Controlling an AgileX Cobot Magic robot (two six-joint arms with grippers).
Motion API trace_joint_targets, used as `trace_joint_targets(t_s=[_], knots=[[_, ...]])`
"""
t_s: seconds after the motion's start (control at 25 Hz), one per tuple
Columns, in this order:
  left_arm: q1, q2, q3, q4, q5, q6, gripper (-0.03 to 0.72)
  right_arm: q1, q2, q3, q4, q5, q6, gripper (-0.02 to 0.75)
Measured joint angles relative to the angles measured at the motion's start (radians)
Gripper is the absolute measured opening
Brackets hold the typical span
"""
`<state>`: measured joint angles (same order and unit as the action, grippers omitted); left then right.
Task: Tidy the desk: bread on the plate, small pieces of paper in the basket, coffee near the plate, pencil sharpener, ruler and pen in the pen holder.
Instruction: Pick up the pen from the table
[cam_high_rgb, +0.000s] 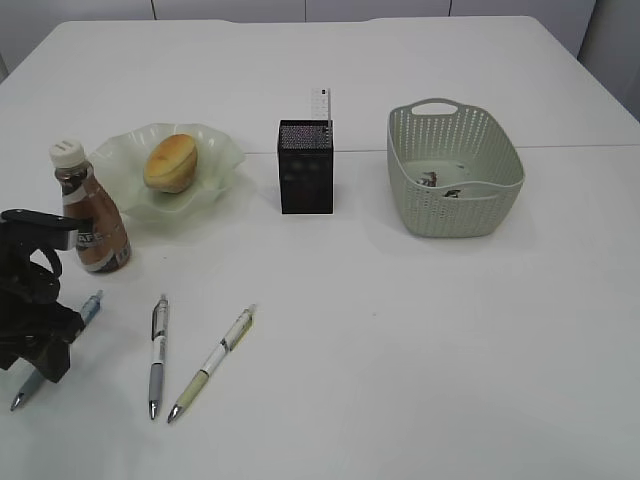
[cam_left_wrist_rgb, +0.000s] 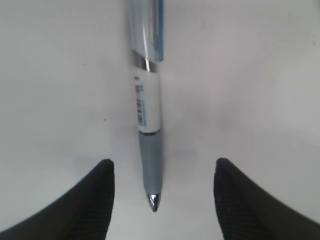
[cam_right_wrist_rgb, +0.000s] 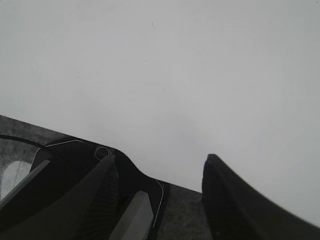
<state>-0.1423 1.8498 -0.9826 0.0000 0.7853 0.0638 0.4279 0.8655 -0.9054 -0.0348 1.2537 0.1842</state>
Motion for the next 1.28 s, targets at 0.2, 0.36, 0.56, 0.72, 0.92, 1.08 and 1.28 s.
trace_joint_targets(t_s=[0.2, 0.36, 0.56, 0.72, 0.92, 1.08, 1.28], knots=[[0.0, 0.002, 0.002, 0.0, -0.002, 0.0, 0.456, 0.0, 0.0, 0.0, 0.0, 0.0, 0.0, 0.428], [0.0, 0.003, 0.002, 0.0, -0.01, 0.0, 0.456, 0.0, 0.0, 0.0, 0.0, 0.0, 0.0, 0.428], [0.0, 0.008, 0.002, 0.0, -0.012, 0.0, 0.456, 0.0, 0.0, 0.0, 0.0, 0.0, 0.0, 0.428], [0.0, 0.008, 0.002, 0.0, -0.012, 0.0, 0.456, 0.0, 0.0, 0.0, 0.0, 0.0, 0.0, 0.428], [0.0, 0.03, 0.002, 0.0, -0.012, 0.0, 0.456, 0.0, 0.0, 0.0, 0.0, -0.002, 0.0, 0.428], [0.0, 0.045, 0.002, -0.009, -0.012, 0.0, 0.456, 0.0, 0.0, 0.0, 0.0, -0.002, 0.0, 0.428], [0.0, 0.045, 0.002, -0.01, -0.018, -0.001, 0.456, 0.0, 0.0, 0.0, 0.0, -0.002, 0.0, 0.428]])
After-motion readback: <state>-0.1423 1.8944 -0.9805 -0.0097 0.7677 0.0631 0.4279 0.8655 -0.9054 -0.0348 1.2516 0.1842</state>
